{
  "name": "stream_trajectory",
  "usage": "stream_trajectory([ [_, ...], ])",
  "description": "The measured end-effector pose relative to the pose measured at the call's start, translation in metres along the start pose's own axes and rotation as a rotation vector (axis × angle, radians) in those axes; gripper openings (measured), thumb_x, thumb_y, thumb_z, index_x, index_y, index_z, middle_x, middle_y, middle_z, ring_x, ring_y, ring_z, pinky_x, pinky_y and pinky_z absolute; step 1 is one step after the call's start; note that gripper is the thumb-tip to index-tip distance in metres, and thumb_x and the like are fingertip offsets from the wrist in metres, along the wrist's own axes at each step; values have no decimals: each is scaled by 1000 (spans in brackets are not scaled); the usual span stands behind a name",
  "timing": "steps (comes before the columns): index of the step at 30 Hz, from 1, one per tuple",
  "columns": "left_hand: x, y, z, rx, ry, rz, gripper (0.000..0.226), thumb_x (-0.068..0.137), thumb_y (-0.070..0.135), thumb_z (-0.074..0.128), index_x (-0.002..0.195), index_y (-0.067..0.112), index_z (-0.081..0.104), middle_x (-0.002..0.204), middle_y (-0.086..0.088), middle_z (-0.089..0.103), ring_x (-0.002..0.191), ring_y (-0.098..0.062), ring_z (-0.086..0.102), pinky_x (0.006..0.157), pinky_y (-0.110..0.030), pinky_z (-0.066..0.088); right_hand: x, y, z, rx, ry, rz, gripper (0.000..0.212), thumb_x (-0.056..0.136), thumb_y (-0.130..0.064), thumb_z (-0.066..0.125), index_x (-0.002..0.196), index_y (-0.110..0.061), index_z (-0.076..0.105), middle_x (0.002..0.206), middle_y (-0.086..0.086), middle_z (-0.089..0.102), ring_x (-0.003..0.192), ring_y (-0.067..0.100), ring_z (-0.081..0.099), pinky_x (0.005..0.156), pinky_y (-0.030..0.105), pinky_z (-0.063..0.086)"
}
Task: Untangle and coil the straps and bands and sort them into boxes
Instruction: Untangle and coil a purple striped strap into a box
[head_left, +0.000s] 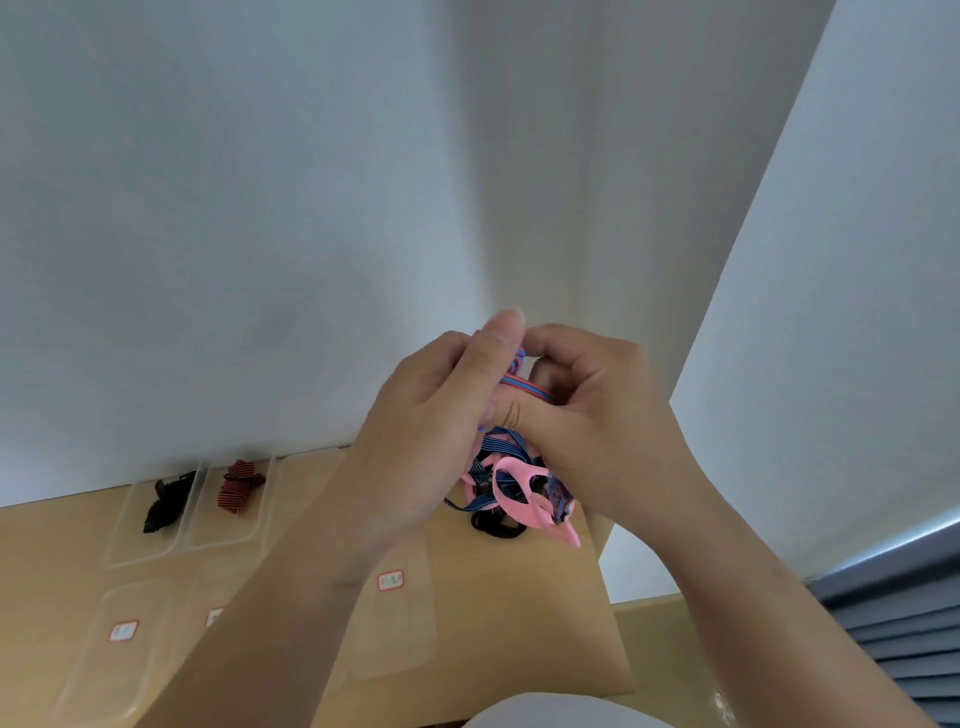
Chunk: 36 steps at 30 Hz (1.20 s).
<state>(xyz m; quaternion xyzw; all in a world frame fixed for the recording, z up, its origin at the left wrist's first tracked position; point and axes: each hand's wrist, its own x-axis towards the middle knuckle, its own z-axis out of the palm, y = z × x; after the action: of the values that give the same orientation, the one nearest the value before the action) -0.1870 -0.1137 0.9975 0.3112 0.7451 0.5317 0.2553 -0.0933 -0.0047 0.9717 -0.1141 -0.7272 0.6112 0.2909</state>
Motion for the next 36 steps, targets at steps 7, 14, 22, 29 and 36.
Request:
stream_trajectory([
  [7,1,4,-16,-303,-334,-193,57,63,59,69,71,4,62,52,3,36,36,-10,24,41,-19,14,10,2,-5,91,-137,-33,13,70,-44,80,79,-39,73,67,33,52,55,37,43,54,53,39],
  [14,4,-1,-21,-389,-296,-168,41,91,54,65,87,15,76,77,-8,69,55,-18,61,47,-29,50,20,5,-3,82,-181,3,11,81,-25,78,86,-16,75,61,1,67,56,12,59,58,30,50],
  [22,10,-6,-27,-406,-31,-180,44,97,53,46,100,14,68,72,-12,66,55,-25,64,51,-33,48,43,9,11,40,-177,49,19,85,-22,77,95,-6,75,64,16,52,59,24,38,53,34,28],
  [29,6,-17,-43,-424,14,-223,50,85,64,55,83,16,68,57,-10,53,41,-21,44,40,-25,33,61,24,34,73,-272,138,22,80,-35,71,85,-14,67,73,21,52,52,18,25,49,28,15],
  [36,9,-39,-63,-515,76,-327,34,92,44,64,74,14,65,54,-4,55,37,-16,47,36,-21,36,66,53,56,70,-319,240,20,97,-29,62,83,-14,60,44,-15,41,41,3,27,45,15,26],
])
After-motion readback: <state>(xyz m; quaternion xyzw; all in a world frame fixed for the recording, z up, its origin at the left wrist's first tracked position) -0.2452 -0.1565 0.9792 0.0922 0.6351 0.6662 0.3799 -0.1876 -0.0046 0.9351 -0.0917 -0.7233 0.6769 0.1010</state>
